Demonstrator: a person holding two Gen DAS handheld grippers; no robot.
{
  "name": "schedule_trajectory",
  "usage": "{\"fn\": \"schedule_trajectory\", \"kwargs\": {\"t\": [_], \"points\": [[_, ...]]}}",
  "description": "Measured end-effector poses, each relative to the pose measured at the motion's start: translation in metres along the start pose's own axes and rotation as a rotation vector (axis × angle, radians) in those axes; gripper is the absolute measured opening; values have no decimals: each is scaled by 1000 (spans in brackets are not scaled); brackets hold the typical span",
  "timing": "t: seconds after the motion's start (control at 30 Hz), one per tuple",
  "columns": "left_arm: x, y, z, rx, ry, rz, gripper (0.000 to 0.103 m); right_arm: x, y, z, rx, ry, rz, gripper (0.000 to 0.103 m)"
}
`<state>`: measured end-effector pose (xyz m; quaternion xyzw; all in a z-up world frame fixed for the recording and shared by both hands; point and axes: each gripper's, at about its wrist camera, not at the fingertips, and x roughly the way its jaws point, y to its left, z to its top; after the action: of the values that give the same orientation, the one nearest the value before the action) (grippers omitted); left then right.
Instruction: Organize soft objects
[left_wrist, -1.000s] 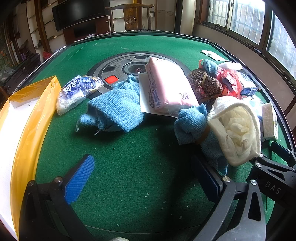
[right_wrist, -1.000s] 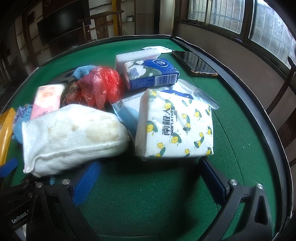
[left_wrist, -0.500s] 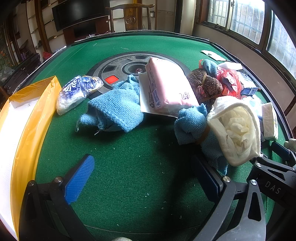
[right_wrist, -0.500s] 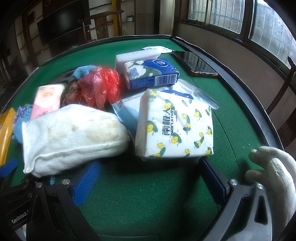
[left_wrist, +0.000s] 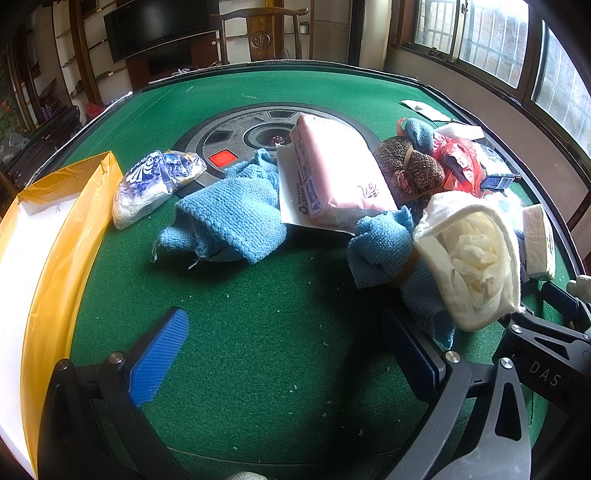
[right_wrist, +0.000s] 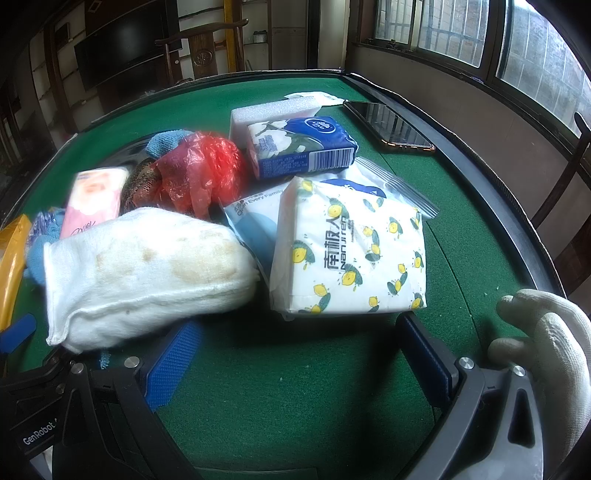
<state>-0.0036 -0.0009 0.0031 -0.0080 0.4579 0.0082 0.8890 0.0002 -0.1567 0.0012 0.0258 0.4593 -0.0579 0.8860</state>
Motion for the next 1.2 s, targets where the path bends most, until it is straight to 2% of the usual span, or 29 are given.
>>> {"fn": "schedule_trajectory", "kwargs": {"t": [1.2], "points": [[3,0,-1,12,0,-9,103,0,0,0,0,0,0,102]]}}
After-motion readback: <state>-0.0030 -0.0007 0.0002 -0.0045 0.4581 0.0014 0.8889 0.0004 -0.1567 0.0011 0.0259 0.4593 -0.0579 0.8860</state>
